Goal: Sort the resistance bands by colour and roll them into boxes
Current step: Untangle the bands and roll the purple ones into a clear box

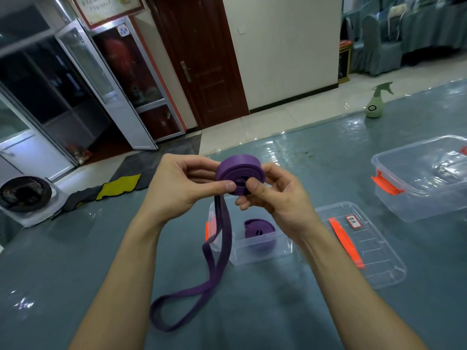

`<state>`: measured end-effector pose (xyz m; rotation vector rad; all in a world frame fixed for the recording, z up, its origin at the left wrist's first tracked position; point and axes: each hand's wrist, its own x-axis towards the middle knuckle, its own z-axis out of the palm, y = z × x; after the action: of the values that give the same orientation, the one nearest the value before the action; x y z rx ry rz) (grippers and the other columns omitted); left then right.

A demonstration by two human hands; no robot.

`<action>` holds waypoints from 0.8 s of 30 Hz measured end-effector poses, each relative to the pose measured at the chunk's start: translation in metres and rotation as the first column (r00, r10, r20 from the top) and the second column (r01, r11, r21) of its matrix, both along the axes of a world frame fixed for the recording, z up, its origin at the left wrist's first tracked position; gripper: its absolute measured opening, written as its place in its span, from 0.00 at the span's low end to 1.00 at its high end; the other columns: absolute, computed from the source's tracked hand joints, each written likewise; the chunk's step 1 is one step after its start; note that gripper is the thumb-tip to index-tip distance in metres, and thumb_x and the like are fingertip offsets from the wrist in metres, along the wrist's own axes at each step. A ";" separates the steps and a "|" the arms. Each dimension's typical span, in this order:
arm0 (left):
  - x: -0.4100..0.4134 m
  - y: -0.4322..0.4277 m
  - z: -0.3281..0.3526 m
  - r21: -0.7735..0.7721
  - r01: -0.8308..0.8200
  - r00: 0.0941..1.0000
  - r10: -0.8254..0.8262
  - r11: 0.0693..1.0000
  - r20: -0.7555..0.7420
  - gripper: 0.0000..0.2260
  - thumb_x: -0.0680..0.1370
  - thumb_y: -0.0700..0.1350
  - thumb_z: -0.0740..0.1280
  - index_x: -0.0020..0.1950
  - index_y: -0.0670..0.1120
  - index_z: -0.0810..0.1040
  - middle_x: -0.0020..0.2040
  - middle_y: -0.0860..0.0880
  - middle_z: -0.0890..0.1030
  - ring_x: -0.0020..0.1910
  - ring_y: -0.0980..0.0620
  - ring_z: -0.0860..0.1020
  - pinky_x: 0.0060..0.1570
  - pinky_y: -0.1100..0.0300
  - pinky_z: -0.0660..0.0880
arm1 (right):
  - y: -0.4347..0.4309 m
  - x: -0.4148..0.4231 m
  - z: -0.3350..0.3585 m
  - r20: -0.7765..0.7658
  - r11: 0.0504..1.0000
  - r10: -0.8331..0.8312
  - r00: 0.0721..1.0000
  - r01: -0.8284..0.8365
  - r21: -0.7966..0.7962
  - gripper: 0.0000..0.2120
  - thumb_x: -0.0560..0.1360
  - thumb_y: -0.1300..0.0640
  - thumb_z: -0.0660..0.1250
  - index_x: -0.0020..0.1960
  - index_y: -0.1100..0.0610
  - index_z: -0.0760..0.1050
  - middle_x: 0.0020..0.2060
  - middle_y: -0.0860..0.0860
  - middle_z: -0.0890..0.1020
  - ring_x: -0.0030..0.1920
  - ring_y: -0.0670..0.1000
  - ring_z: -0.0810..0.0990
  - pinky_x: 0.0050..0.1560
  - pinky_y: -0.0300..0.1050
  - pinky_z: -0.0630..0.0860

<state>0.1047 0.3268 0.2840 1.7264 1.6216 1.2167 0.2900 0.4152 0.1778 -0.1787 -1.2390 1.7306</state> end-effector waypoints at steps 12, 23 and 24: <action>0.000 -0.024 0.055 -0.129 0.049 0.855 -0.108 0.991 -0.508 0.12 0.66 0.46 0.88 0.45 0.51 0.91 0.38 0.55 0.89 0.37 0.56 0.89 0.42 0.58 0.87 | -0.018 0.013 0.030 0.332 0.904 -0.221 0.917 0.064 0.422 0.13 0.72 0.44 0.81 0.52 0.46 0.83 0.33 0.54 0.86 0.32 0.56 0.87 0.38 0.58 0.86; -0.002 -0.013 0.025 -0.344 0.030 0.851 -0.205 0.938 -0.484 0.11 0.68 0.46 0.88 0.46 0.49 0.91 0.39 0.52 0.90 0.40 0.52 0.89 0.50 0.44 0.87 | -0.021 0.029 0.025 0.592 0.880 -0.259 0.763 -0.066 0.470 0.14 0.72 0.48 0.83 0.55 0.48 0.87 0.38 0.52 0.89 0.35 0.55 0.88 0.42 0.65 0.86; -0.005 -0.011 0.017 -0.352 0.039 0.864 -0.208 0.935 -0.458 0.12 0.68 0.47 0.88 0.47 0.49 0.91 0.39 0.52 0.90 0.41 0.52 0.89 0.51 0.45 0.87 | -0.020 0.029 0.021 0.593 0.880 -0.267 0.760 -0.059 0.471 0.13 0.72 0.49 0.83 0.54 0.49 0.87 0.37 0.53 0.89 0.35 0.55 0.88 0.44 0.65 0.86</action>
<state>0.1000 0.3158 0.3014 1.9721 1.8235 0.4126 0.3187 0.3952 0.1986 -0.5866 -2.0766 1.2355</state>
